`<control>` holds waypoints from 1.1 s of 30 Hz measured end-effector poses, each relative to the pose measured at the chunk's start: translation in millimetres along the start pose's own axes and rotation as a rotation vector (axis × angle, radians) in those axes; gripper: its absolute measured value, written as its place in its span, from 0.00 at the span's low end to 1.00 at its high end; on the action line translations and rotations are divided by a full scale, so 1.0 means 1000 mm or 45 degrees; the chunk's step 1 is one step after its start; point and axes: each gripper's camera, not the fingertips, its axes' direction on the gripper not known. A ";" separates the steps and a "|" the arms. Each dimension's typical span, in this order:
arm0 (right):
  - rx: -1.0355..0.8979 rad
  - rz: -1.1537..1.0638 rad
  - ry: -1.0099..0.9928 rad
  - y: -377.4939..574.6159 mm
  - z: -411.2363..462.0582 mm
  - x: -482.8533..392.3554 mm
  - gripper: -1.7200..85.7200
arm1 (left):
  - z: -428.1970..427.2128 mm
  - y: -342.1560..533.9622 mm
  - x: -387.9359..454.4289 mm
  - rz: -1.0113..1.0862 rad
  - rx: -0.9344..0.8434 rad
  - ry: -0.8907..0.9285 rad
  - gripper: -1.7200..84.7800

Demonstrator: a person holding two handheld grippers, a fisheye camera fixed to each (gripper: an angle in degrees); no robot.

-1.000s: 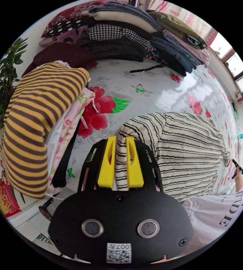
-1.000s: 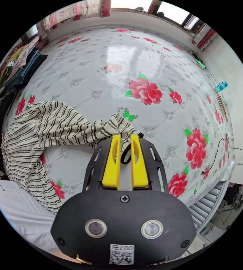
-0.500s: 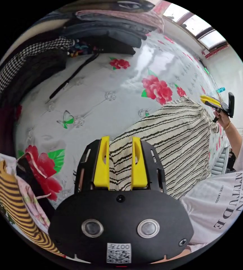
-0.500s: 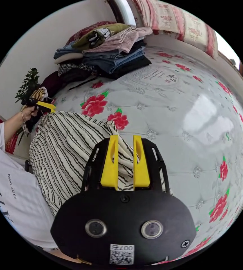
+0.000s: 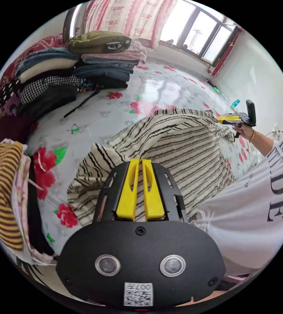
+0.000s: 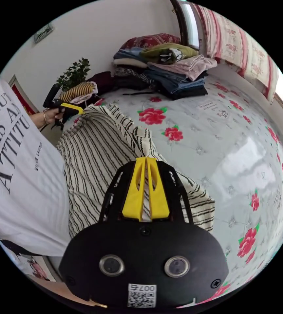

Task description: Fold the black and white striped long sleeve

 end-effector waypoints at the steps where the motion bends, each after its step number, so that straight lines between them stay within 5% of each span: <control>1: -0.111 0.000 -0.032 0.026 0.008 -0.016 0.02 | 0.009 0.031 0.010 -0.049 -0.074 0.026 0.04; 6: -0.264 0.136 -0.076 0.094 0.038 -0.049 0.02 | 0.016 0.096 0.040 -0.132 -0.187 0.015 0.08; 12: -0.212 0.122 -0.024 0.078 0.043 -0.051 0.02 | 0.025 0.033 0.055 0.143 -0.107 0.003 0.14; 17: -0.206 0.078 0.000 0.063 0.037 -0.037 0.02 | 0.090 -0.018 0.038 0.308 -0.313 0.042 0.17; 22: -0.218 0.101 0.021 0.067 0.032 -0.019 0.02 | 0.118 -0.029 0.036 0.404 -0.473 0.018 0.10; 33: 0.011 0.105 0.074 0.017 -0.033 0.081 0.02 | 0.009 -0.112 -0.052 0.218 -0.135 0.158 0.01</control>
